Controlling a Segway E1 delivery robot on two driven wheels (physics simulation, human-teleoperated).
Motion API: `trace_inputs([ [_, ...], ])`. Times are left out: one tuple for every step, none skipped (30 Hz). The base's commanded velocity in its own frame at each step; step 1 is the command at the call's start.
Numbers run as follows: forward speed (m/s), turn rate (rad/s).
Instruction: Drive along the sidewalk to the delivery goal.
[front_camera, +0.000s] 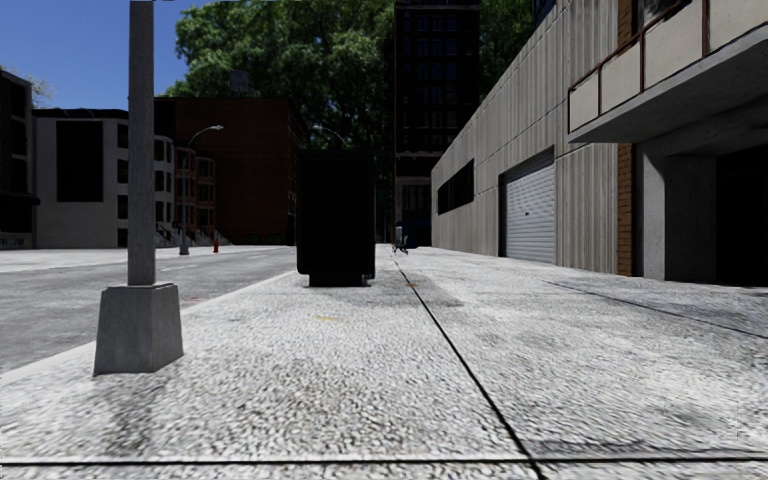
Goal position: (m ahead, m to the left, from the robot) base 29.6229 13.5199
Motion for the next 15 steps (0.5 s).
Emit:
trace_inputs([
  [0.00,-1.20],
  [0.00,-1.20],
  [0.00,-1.20],
  [0.00,-1.20],
  [0.00,-1.20],
  [0.00,-1.20],
  [0.00,-1.20],
  [0.00,-1.20],
  [0.00,-1.20],
  [0.00,-1.20],
  [0.00,-1.20],
  [0.00,-1.20],
  [0.00,-1.20],
  [0.00,-1.20],
  [0.00,-1.20],
])
